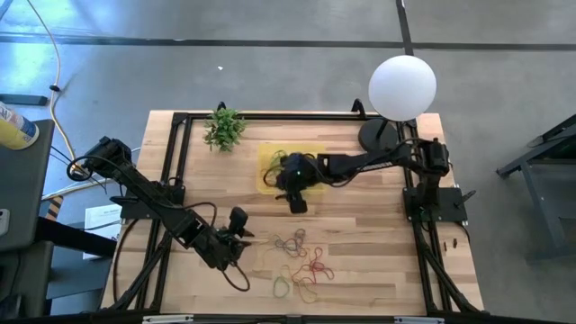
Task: Pick and place rubber bands into bin
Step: Put the red rubber band into the yellow bin
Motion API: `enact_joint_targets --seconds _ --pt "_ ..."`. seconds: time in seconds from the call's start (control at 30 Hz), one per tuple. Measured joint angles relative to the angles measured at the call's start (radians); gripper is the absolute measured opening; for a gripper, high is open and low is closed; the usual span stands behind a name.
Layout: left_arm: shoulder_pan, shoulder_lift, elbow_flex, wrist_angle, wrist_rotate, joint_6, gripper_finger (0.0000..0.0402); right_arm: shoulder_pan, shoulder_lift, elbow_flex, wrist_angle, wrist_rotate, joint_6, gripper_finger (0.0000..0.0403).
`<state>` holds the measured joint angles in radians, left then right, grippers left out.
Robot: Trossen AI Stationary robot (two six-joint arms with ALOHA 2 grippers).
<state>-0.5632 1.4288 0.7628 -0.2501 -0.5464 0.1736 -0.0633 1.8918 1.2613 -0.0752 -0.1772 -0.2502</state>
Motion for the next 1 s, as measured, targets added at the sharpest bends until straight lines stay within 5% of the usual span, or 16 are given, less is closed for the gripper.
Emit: enact_joint_targets --seconds 0.33,1.0 --pt "0.021 0.039 0.0 0.02 -0.021 0.039 0.0122 0.178 -0.012 0.0 -0.149 0.093 0.013 0.0163" --pt "0.072 0.115 0.0 0.022 -0.003 0.036 0.0122 0.482 -0.009 0.0 -0.336 0.163 0.431 0.0154"
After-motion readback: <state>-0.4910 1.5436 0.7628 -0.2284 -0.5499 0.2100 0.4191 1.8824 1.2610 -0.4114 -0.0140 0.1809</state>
